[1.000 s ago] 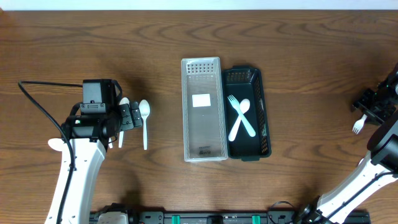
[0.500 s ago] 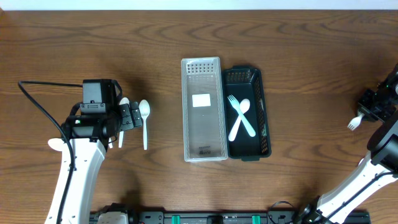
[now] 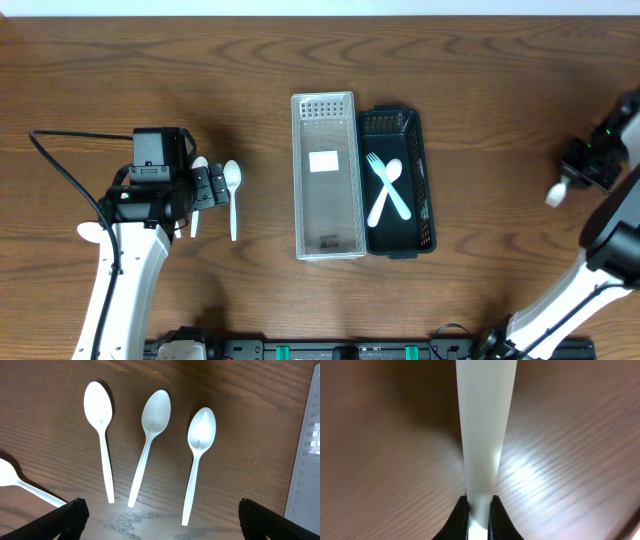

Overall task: Pack container
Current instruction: 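Carry the fork with the right gripper into the black basket and release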

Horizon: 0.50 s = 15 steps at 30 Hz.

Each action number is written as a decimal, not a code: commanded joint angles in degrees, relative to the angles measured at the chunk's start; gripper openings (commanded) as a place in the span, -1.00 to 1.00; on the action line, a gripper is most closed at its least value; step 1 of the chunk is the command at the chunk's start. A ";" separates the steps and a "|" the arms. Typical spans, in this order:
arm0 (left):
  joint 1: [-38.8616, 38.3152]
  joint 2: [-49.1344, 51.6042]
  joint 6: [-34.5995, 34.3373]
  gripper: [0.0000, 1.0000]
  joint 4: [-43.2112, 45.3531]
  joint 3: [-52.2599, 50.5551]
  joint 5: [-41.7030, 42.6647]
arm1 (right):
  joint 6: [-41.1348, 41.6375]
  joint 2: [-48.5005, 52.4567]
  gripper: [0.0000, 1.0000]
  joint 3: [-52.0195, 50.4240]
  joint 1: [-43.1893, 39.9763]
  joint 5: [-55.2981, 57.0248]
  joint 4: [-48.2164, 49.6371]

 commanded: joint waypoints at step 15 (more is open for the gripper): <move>-0.22 -0.02 -0.72 0.96 -0.20 1.27 -0.26 | 8.83 -21.94 -0.93 -0.39 43.04 -3.10 -0.46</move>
